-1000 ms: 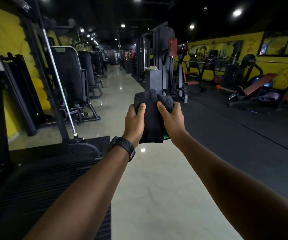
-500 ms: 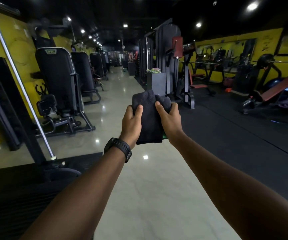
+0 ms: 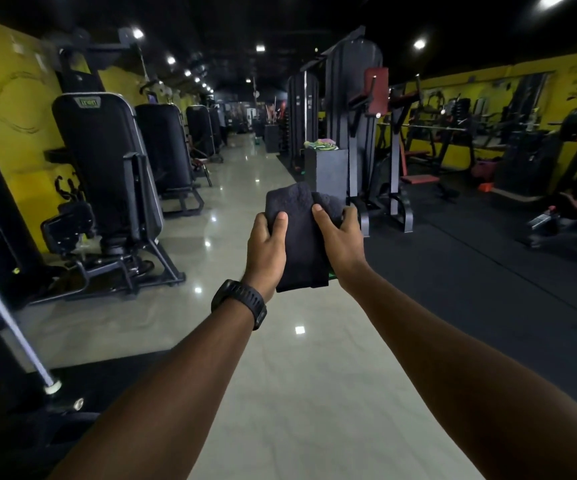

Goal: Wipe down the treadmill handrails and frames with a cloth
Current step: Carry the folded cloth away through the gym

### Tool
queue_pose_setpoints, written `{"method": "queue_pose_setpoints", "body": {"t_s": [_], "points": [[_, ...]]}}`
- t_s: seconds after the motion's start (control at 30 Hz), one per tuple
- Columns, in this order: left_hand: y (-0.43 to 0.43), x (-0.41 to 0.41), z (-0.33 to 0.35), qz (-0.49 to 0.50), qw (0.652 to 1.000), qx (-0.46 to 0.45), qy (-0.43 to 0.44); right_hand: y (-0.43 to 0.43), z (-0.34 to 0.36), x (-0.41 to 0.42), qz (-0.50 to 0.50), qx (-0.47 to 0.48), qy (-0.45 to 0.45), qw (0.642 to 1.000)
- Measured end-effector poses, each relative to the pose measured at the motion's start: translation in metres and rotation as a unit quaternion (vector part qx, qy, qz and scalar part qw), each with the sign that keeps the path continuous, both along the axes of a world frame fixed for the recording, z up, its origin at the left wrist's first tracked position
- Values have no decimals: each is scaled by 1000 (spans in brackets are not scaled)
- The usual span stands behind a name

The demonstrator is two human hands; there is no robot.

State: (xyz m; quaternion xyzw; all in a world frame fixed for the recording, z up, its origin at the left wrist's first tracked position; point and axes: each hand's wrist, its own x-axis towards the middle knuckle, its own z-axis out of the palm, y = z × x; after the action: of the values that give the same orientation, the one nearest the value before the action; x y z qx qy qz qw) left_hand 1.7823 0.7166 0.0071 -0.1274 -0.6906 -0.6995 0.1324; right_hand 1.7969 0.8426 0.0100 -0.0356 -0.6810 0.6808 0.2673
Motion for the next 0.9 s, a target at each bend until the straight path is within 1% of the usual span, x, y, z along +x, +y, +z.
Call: {"method": "queue_pose_setpoints", "body": {"t_s": [0.23,0.37,0.53,0.77,0.9], "points": [[24,-217,30,7,1000,-15,7,23,25,-215,-8,-21,1,1000],[44,-338,23,0,1000,-23,13,43,15,-337,-7,-33,9,999],[71,-502,10,-7,1000,-21,16,70,5,-501,-13,-20,11,1000],[111,-733,32,-24,999,-23,7,109,27,-728,-38,-24,3,999],[130,-854,29,-34,999,-30,4,129,22,-846,-59,-25,-8,998]]}}
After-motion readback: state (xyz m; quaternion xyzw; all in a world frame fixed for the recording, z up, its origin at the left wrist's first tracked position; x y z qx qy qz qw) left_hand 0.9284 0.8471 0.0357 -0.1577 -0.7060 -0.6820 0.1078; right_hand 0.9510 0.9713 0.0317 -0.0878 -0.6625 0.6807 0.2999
